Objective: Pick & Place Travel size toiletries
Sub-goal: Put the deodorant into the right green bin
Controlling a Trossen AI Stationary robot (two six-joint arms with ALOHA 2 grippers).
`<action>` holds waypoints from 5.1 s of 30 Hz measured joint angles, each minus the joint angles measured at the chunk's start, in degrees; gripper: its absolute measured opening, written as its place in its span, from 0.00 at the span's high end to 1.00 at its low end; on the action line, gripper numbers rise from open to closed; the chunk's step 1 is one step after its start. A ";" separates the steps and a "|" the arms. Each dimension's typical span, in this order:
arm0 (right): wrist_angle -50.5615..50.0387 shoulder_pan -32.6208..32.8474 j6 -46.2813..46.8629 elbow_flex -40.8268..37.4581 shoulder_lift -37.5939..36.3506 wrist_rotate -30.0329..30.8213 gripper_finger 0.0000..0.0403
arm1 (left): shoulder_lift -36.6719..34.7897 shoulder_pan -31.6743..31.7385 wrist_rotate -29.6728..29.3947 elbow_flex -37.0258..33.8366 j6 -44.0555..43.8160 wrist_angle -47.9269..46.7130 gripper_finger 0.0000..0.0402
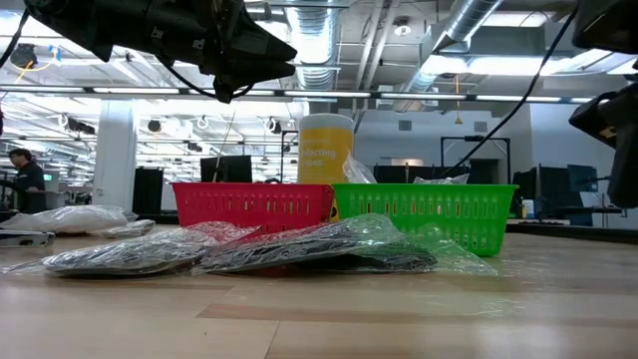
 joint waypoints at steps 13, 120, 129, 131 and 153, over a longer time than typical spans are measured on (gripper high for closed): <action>-2.47 -0.41 -3.05 3.25 -0.12 -0.19 0.78 | 0.00 0.01 -0.24 0.00 0.00 0.00 0.68; -28.06 -10.12 0.07 12.09 12.75 -18.00 0.38 | 0.00 0.00 -0.26 -0.17 -0.02 -0.03 0.68; -27.93 -10.12 0.05 11.94 13.31 -18.18 0.40 | 0.00 0.01 -0.20 -0.17 -0.02 -0.03 0.68; -27.62 -10.12 0.07 11.89 13.27 -18.39 0.44 | 0.00 0.00 -0.20 -0.17 -0.02 -0.01 0.68; -33.66 -10.67 -5.83 17.26 14.03 -18.86 0.53 | 0.00 0.00 0.00 -0.20 -0.02 -0.01 0.68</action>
